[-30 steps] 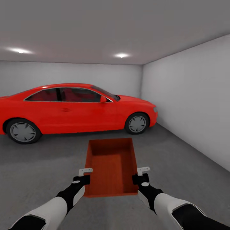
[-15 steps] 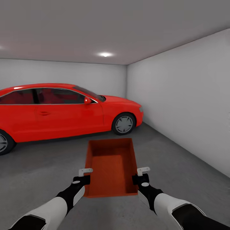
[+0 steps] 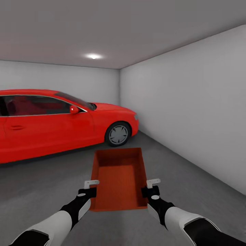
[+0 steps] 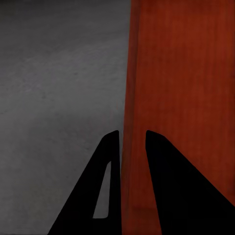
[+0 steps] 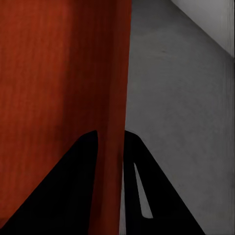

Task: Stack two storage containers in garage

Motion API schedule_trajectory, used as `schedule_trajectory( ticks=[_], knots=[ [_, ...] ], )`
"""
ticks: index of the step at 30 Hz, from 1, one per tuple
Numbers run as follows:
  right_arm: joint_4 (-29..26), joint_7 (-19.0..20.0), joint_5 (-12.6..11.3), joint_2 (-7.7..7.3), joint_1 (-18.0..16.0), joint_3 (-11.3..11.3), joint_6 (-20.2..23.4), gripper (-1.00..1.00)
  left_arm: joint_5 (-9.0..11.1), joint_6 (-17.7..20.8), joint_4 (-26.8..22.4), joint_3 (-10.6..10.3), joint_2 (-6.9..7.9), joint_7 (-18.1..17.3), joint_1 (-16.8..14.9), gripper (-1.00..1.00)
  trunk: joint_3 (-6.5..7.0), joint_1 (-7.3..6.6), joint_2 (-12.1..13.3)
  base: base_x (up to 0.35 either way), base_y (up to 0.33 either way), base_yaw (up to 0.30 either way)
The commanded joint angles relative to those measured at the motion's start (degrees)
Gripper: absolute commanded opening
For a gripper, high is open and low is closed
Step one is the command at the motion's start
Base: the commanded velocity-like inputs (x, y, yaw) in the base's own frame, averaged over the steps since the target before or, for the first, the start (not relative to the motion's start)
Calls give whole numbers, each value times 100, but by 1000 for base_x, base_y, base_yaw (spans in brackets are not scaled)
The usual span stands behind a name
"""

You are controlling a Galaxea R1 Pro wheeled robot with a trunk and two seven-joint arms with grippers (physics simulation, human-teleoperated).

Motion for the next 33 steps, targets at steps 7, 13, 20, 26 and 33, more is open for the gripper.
schedule_trajectory(
  ticks=[7,13,20,26,33],
  knots=[
    [120,-31,-129,-86,-5,-282,-38,-100,-63,-170,-19,197,168,279,-8,-100,-9,5,-8,322,0,-285],
    [117,-31,-129,-91,-5,-282,-38,-100,-64,-167,-16,197,168,279,-8,-100,-9,5,-8,322,0,-285],
    [115,-31,-129,-89,-5,-282,-38,-100,-68,-172,-16,197,168,279,-8,-100,-9,5,-8,322,0,-285],
    [114,-31,-128,-91,-5,-282,-38,-100,-68,-168,-16,197,168,279,-8,-100,-9,5,-8,322,8,-285],
    [113,-31,-123,-92,-5,-282,-38,-100,-68,-172,-16,198,168,279,-8,-100,-9,5,-8,322,71,-285]
  ],
)
